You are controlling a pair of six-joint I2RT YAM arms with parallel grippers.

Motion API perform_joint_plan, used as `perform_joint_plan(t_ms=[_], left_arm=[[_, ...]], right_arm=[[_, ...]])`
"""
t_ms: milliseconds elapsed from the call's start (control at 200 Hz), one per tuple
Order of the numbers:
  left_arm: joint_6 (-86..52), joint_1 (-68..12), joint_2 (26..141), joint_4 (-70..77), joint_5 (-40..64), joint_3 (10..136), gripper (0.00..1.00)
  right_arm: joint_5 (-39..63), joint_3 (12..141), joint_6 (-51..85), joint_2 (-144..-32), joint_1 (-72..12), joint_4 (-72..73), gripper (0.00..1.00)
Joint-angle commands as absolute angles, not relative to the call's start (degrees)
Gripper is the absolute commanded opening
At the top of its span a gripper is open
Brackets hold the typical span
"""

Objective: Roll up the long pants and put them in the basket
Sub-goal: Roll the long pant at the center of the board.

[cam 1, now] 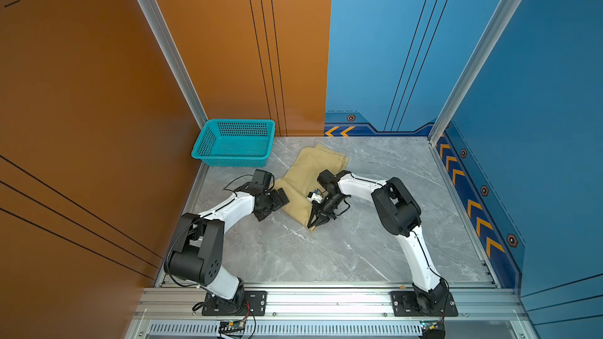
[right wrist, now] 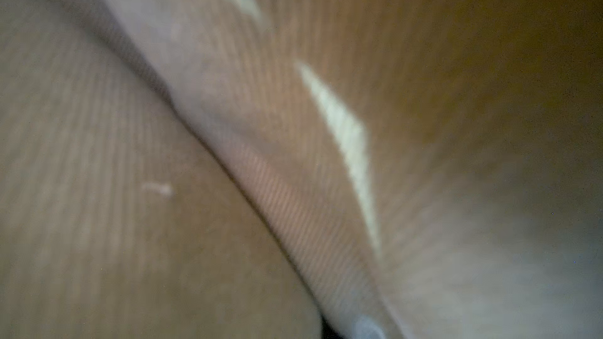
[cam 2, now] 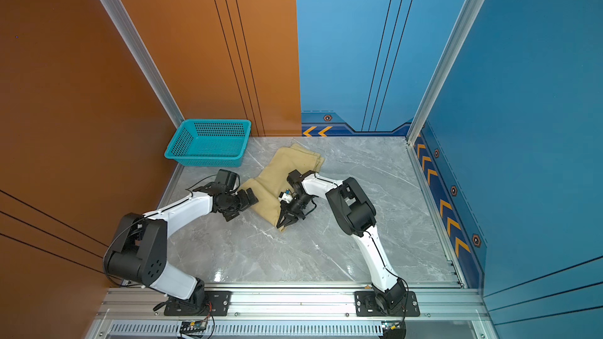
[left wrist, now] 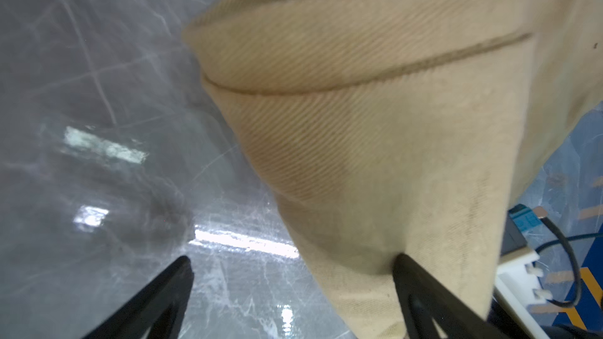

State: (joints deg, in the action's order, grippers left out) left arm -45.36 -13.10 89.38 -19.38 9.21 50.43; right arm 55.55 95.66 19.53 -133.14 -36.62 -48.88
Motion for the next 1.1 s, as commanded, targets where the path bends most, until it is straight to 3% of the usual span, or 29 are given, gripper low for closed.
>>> perform_joint_plan(t_ms=[0, 155, 420, 781, 1096], left_arm=[[-47.2, -13.0, 91.0, -13.6, 8.1, 49.3, 0.98], [-52.3, -12.8, 92.9, -1.6, 12.1, 47.0, 0.98], [-56.6, -13.5, 98.2, 5.7, 14.0, 44.7, 0.99], [-56.1, -13.6, 92.6, 6.3, 9.7, 37.6, 0.93], [-55.6, -13.6, 100.4, 7.0, 13.8, 43.3, 0.92]], right_arm=[[53.7, 96.0, 18.0, -136.5, -36.0, -52.3, 0.0], [54.0, 95.4, 17.0, -136.9, -36.3, -53.4, 0.0], [57.7, 94.3, 16.1, -137.0, -36.1, -53.9, 0.0], [61.7, 95.1, 15.5, -138.9, -35.3, -54.8, 0.0], [65.6, 96.5, 11.3, -140.5, -35.3, -59.6, 0.0]])
